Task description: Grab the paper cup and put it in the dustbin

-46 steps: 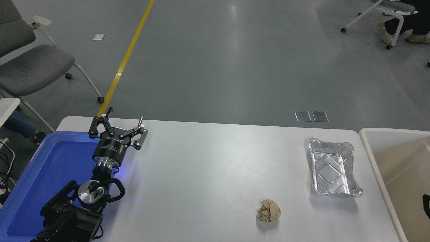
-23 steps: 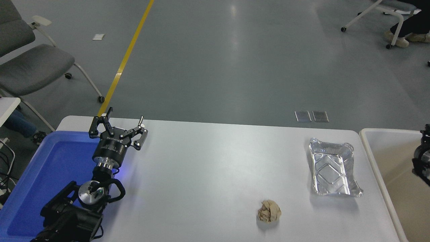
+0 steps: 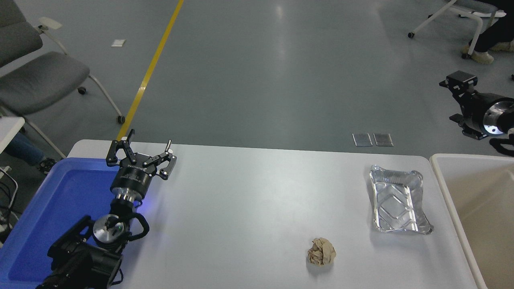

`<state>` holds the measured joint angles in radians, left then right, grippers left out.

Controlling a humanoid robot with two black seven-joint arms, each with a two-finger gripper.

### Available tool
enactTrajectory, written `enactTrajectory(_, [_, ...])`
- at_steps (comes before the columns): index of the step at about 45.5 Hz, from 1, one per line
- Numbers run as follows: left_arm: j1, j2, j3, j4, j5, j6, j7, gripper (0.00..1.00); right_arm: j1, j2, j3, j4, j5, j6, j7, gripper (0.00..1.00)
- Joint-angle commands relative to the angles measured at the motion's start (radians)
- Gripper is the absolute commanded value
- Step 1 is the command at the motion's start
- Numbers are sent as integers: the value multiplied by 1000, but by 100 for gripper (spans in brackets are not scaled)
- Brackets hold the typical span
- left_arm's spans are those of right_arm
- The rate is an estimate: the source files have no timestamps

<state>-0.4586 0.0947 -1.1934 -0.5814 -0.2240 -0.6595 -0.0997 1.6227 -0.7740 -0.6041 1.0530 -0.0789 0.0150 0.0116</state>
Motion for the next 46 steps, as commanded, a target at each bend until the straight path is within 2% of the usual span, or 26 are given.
enactTrajectory(1, [0,0,0,0,0,0,0,99,383,107,-402,146,-12,48,25,100])
enactTrajectory(6, [0,0,0,0,0,0,0,99,532,182,-558,249,-18,109,30,100])
enactTrajectory(10, [0,0,0,0,0,0,0,99,612,205,-591,312,-27,250,60,100])
enactTrajectory(13, [0,0,0,0,-1,0,0,99,661,217,-588,392,-65,353,61,100])
enactTrajectory(17, [0,0,0,0,-1,0,0,99,692,280,-589,490,-107,355,62,100])
enactTrajectory(28, [0,0,0,0,-1,0,0,99,698,429,-595,601,-114,372,62,100])
enactTrajectory(33, [0,0,0,0,-1,0,-2,99,700,472,-615,608,-114,450,62,100])
enactTrajectory(46, [0,0,0,0,-1,0,0,99,832,486,-620,593,-94,761,88,100])
